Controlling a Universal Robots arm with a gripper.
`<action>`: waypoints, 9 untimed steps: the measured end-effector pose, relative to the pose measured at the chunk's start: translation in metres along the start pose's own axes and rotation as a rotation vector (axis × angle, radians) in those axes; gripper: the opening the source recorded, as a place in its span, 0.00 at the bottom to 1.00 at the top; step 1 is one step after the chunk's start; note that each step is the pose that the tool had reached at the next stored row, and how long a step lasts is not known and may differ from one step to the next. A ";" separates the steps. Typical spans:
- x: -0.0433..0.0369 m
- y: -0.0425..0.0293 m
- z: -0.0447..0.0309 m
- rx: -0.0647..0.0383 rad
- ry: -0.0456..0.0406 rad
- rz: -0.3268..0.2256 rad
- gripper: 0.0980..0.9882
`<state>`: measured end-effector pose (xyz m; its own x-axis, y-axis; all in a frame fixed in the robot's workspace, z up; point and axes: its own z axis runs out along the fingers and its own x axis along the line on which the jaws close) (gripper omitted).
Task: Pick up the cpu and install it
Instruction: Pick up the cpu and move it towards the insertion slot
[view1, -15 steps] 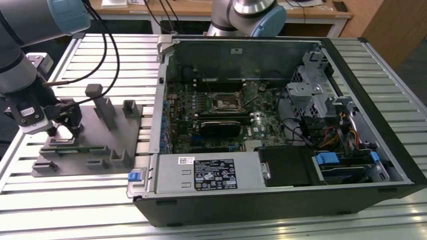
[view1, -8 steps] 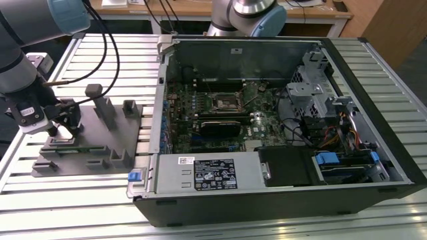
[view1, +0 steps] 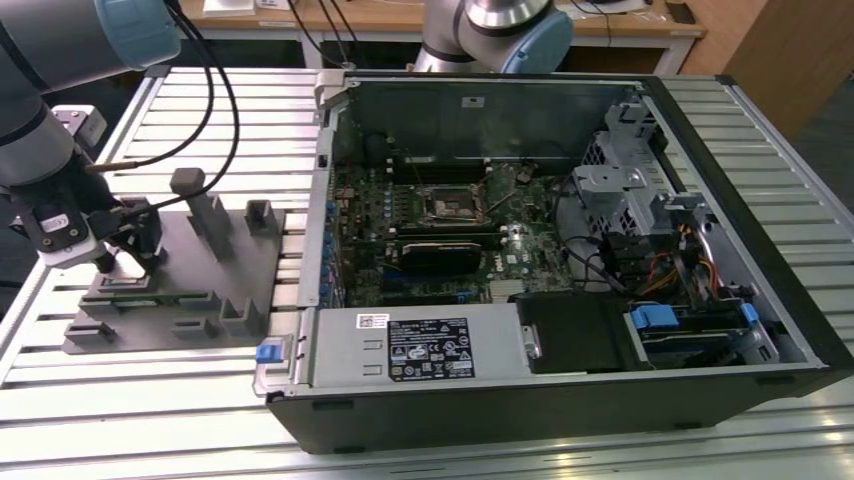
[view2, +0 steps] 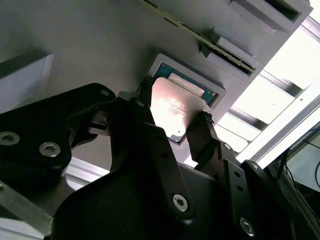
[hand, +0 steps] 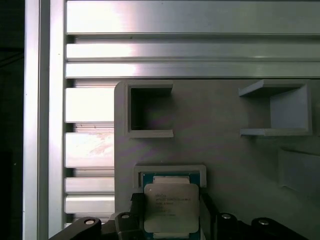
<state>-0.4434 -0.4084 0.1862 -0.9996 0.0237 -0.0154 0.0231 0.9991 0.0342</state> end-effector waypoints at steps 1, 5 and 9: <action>0.0000 0.0000 -0.0001 0.000 0.0001 0.000 0.48; 0.0000 0.0000 0.0000 0.000 -0.0001 0.000 0.48; 0.0000 0.0000 0.0000 0.000 0.0000 -0.001 0.56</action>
<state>-0.4434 -0.4084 0.1863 -0.9996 0.0225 -0.0154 0.0220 0.9992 0.0340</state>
